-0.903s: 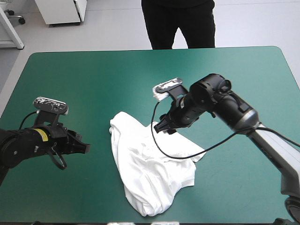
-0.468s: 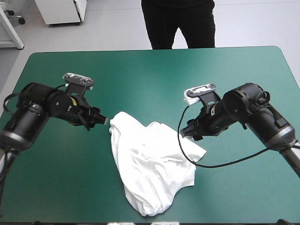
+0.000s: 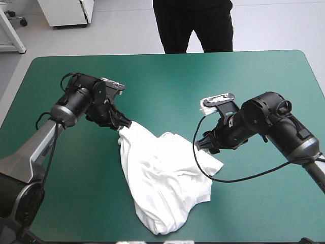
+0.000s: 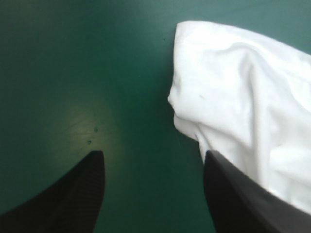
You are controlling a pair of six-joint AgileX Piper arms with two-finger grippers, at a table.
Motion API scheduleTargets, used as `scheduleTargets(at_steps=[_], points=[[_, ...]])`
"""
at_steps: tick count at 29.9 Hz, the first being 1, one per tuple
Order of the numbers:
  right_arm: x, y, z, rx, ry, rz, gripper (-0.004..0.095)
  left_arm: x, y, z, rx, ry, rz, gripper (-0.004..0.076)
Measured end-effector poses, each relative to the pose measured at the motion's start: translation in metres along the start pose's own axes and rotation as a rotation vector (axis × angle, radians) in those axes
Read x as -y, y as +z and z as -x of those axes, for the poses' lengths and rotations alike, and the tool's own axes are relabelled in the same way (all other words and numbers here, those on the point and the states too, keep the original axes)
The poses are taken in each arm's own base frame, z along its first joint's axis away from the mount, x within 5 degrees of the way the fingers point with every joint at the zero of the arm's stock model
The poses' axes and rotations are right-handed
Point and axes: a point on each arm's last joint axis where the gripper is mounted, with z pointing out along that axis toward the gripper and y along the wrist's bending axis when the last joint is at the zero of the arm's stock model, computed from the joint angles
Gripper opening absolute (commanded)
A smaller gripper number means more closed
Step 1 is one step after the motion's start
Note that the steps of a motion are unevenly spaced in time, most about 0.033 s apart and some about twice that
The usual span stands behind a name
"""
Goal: Fold the cloth
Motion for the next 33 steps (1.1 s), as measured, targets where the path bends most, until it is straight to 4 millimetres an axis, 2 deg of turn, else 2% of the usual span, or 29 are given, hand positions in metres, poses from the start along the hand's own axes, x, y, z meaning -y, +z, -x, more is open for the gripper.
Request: scheduleTargets(at_steps=[17,21,23,24,27,33], points=[[0.0,0.0,0.0,0.0,0.006,0.0,0.0577,0.012,0.101,0.02,-0.178,0.043,-0.068,0.0438],[0.0,0.0,0.0,0.0,0.01,-0.001,0.0577,0.013,0.107,0.023,-0.189,0.047,-0.089,0.0433],[0.0,0.0,0.0,0.0,0.01,-0.001,0.0577,0.013,0.109,0.023,-0.198,0.047,-0.1,0.037],[0.0,0.0,0.0,0.0,0.01,-0.001,0.0577,0.013,0.11,0.023,-0.202,0.047,-0.105,0.0298],[0.0,0.0,0.0,0.0,0.014,-0.003,0.0577,0.015,0.111,0.023,-0.211,0.042,-0.134,-0.0006],[0.0,0.0,0.0,0.0,0.032,-0.003,0.0577,0.019,0.111,0.023,-0.216,0.031,-0.174,-0.0009]])
